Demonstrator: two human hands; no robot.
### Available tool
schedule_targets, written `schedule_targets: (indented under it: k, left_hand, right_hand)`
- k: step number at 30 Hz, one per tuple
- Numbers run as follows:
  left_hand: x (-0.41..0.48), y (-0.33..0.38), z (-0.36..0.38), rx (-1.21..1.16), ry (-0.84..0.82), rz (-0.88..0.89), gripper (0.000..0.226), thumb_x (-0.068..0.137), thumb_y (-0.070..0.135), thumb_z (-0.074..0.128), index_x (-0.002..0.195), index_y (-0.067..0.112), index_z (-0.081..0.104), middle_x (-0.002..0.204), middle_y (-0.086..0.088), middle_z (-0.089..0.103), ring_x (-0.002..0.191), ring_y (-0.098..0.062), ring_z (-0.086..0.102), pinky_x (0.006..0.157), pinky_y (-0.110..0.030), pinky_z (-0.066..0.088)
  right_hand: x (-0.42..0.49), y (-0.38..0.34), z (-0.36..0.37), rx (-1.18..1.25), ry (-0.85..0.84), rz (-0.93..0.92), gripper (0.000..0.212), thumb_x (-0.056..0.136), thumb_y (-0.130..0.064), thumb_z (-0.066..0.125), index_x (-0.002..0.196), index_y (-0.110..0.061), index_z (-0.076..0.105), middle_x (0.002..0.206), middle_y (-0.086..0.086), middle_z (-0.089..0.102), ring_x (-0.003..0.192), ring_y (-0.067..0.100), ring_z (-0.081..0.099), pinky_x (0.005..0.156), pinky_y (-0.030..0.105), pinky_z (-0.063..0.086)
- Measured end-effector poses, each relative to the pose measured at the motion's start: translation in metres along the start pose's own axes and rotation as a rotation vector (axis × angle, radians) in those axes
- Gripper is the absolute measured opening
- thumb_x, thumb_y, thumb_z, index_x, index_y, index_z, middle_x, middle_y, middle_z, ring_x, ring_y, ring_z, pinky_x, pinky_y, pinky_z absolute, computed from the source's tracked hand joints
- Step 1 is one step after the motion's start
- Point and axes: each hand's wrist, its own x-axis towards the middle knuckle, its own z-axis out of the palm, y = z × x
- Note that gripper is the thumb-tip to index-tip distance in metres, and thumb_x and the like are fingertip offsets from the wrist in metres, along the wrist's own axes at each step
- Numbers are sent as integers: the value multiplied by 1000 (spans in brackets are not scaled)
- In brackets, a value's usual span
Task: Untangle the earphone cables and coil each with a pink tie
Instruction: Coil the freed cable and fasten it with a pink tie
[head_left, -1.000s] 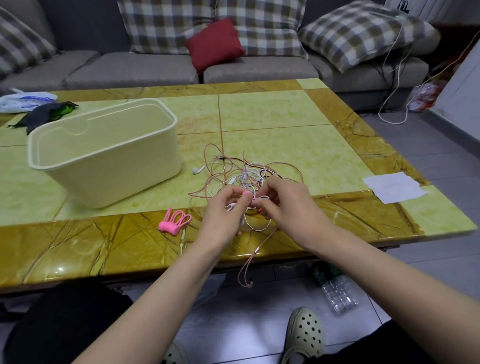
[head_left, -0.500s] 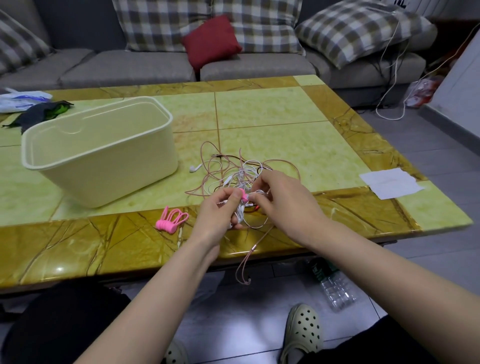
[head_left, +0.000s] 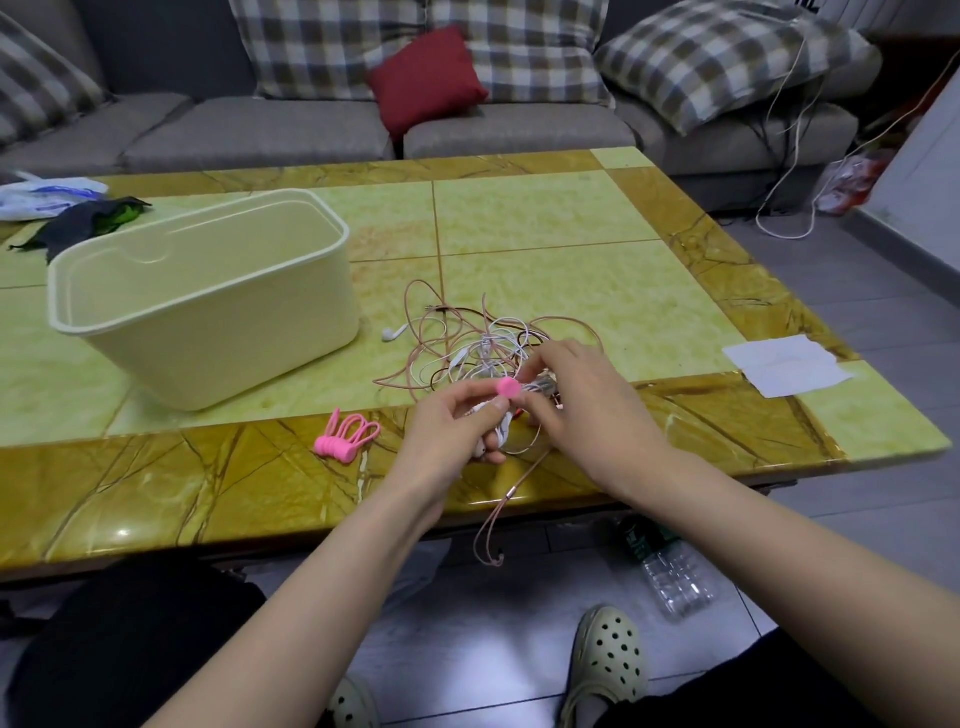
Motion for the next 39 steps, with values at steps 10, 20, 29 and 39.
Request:
schedule_targets:
  k: [10,20,29,39]
  left_hand:
    - [-3,3,-3,22,0,24,16,85,11,67,101,12,68,65,1,56,46,-5,45,46,-17,46]
    - [0,4,-7,240,46,176,9,81,8,70,90,10,70,98,-6,66,75,-1,58,58,-21,55]
    - [6,17,-5,-90,52,-117,25,73,-2,73,87,17,65,87,2,65,76,-10,60,66,-23,45]
    - [9,20,-12,777,-24,304,56,62,61,67,112,38,60,123,12,57,121,-13,44,102,-34,35]
  right_hand:
    - [0,-1,-3,-25,-3,-30,12,88,-30,60,97,-23,58,94,-11,45,98,13,46,74,26,33]
    - [1,3,-3,107,-152,-10,18,89,-30,62,102,-19,62,98,-2,67,94,15,60,82,33,47]
    - [5,5,-5,184,-133,8,5,86,-18,63,90,-15,63,83,1,67,78,16,61,75,35,50]
    - [8,6,-21,193,-130,-3,7,86,-24,66,84,-19,62,71,-2,68,63,11,61,55,17,47]
